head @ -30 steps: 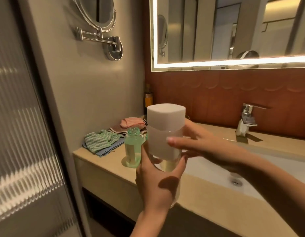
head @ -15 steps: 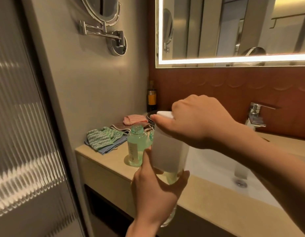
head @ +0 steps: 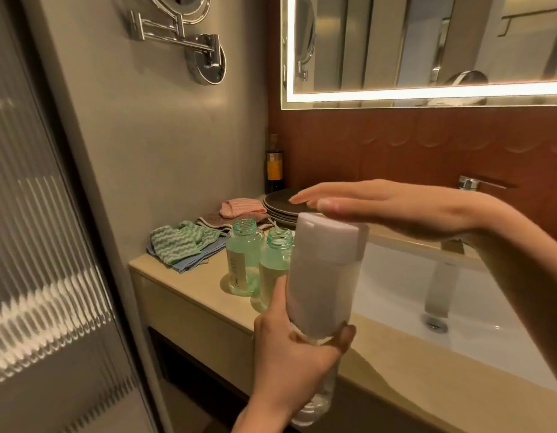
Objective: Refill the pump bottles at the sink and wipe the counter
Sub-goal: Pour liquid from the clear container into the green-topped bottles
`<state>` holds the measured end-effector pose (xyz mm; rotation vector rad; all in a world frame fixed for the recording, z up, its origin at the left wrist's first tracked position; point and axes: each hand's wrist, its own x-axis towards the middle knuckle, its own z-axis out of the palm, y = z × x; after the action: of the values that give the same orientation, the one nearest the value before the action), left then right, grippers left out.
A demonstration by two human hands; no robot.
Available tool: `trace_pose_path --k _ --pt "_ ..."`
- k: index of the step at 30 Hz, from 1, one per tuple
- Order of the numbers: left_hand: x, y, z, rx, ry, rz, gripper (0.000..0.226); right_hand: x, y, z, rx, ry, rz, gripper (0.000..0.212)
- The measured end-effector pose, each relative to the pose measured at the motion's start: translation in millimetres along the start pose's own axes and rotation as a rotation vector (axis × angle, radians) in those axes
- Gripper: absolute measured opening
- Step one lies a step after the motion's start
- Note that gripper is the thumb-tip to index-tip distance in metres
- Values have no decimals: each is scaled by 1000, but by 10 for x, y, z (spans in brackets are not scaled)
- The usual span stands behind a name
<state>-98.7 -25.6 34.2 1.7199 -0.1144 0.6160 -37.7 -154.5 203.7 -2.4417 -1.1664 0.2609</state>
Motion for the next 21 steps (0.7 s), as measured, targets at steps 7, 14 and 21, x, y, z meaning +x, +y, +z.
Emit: trace_pose_path --k 7,14,21 --pt "-62 -59 11 245 31 -2 67 112 -171 72 -475 -33 151 61" --pt "-127 -238 -90 190 30 -58 65 32 -108 -20 -46 -167 -34 65" --pt "-193 -243 -73 252 50 -65 67 271 -167 247 -351 -163 330 77"
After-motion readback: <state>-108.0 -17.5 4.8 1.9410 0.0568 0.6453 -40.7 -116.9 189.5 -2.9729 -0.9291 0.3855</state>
